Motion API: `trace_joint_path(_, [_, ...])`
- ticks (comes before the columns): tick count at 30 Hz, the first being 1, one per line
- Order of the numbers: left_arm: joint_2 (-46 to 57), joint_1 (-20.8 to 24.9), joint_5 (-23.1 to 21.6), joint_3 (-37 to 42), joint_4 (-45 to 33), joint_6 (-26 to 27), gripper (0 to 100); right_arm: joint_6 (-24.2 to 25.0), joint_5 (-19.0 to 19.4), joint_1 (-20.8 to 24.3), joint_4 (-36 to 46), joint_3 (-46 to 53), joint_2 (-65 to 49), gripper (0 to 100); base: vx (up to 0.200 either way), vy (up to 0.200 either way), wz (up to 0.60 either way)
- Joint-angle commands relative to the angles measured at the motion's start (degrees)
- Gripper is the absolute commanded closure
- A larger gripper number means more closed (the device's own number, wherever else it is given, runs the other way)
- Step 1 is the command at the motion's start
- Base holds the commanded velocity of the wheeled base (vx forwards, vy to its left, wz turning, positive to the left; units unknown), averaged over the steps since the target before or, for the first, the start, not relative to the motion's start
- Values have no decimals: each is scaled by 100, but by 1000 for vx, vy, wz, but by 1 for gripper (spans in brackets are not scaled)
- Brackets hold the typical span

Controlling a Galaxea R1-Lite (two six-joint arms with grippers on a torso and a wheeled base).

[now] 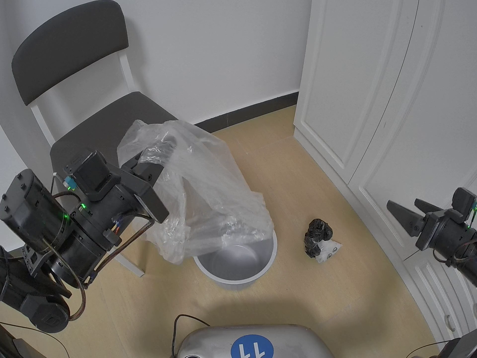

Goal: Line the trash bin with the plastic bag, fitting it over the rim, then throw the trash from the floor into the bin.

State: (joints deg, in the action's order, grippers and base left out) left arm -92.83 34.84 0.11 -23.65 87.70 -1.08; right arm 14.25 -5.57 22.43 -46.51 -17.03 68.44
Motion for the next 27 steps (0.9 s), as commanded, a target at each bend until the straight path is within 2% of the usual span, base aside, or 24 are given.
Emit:
trace_joint_path(1, [327, 462, 323, -17, 2, -164, 100, 43, -251, 561, -25, 95, 618, 0, 0, 0, 0])
trace_joint_path(8, [266, 717, 428, -360, -7, -305, 100, 131, -348, 1150, -60, 147, 1110, 0, 0, 0, 0])
trace_joint_path(11, [28, 735, 692, -509, -7, -305, 100, 377, -331, 1404, -51, 218, 1137, 0, 0, 0, 0])
trace_joint_path(17, [-130, 840, 1070, -782, -7, -322, 100, 429, -269, 1791, -34, 429, 1145, 0, 0, 0, 0])
trace_joint_path(23, [-121, 849, 1079, -817, -7, -322, 100, 429, -93, 2485, -43, 807, 1365, 0, 0, 0, 0])
trace_joint_path(25, [-121, 875, 1079, -834, 2, -322, 100, 421, -58, 2565, -43, 886, 1348, 0, 0, 0, 0])
trace_joint_path(27, [-130, 1025, 1079, -922, -7, -322, 100, 394, 170, 2626, -43, 1009, 1269, 0, 0, 0, 0])
